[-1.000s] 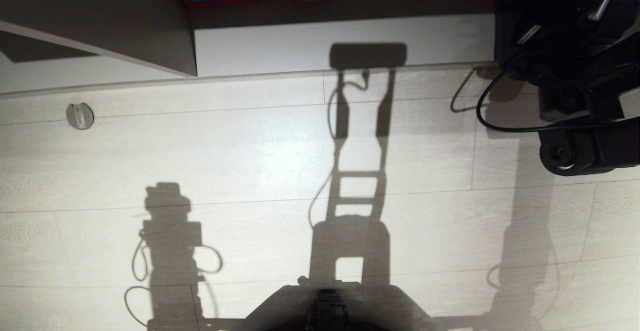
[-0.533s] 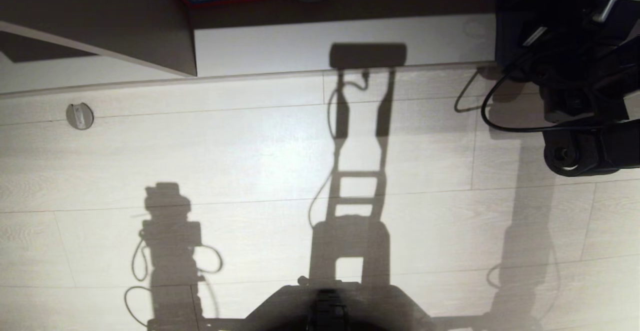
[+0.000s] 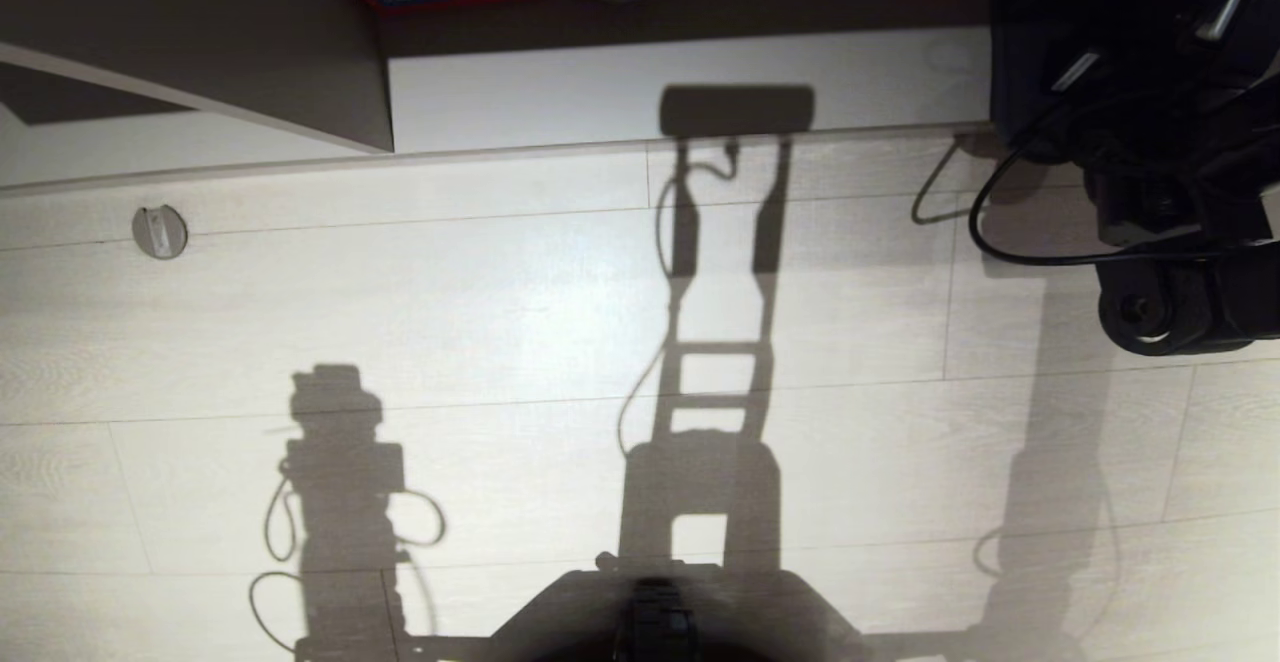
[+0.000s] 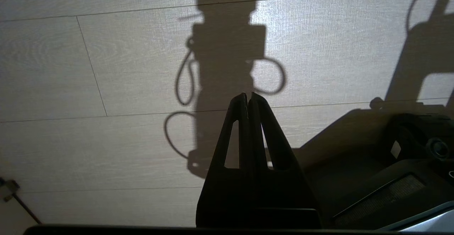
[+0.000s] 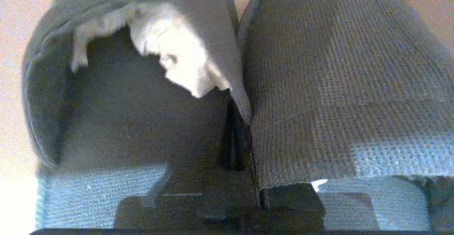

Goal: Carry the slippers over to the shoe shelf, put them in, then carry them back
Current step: Pick up the slippers in the shoe cabinet

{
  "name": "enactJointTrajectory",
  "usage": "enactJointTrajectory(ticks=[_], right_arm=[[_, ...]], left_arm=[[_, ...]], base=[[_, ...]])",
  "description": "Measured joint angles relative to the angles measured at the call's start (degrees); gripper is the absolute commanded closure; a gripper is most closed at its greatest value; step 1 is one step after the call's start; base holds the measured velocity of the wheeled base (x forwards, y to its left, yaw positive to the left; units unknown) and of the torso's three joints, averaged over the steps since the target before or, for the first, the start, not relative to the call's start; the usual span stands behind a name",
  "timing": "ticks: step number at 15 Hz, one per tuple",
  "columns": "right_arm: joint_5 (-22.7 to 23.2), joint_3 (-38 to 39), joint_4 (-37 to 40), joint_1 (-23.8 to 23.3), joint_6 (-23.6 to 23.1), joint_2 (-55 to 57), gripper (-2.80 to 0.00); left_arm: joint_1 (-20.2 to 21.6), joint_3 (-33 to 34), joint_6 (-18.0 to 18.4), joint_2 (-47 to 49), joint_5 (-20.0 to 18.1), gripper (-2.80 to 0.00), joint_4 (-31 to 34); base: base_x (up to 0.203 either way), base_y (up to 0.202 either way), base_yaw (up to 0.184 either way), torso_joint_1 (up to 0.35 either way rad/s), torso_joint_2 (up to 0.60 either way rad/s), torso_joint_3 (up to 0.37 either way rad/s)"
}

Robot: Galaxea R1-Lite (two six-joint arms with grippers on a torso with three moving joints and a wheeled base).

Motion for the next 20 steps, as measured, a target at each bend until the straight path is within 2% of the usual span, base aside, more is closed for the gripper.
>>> enactJointTrajectory(ticks=[11, 15, 20], right_arm=[[-0.72, 12.55, 0.07, 1.33, 0.26, -10.09, 0.0], [-0.76, 22.91, -0.37, 3.03, 0.3, -12.73, 0.0], [-0.89, 30.57, 0.0, 4.09, 0.49, -18.41, 0.0]], left_arm=[[0.0, 0.0, -0.03, 0.0, 0.0, 0.0, -0.02], [0.0, 0.0, -0.03, 0.0, 0.0, 0.0, -0.02], [0.0, -0.02, -0.03, 0.0, 0.0, 0.0, -0.04]], base=[[0.0, 0.0, 0.0, 0.0, 0.0, 0.0], [0.0, 0.0, 0.0, 0.0, 0.0, 0.0], [0.0, 0.0, 0.0, 0.0, 0.0, 0.0]])
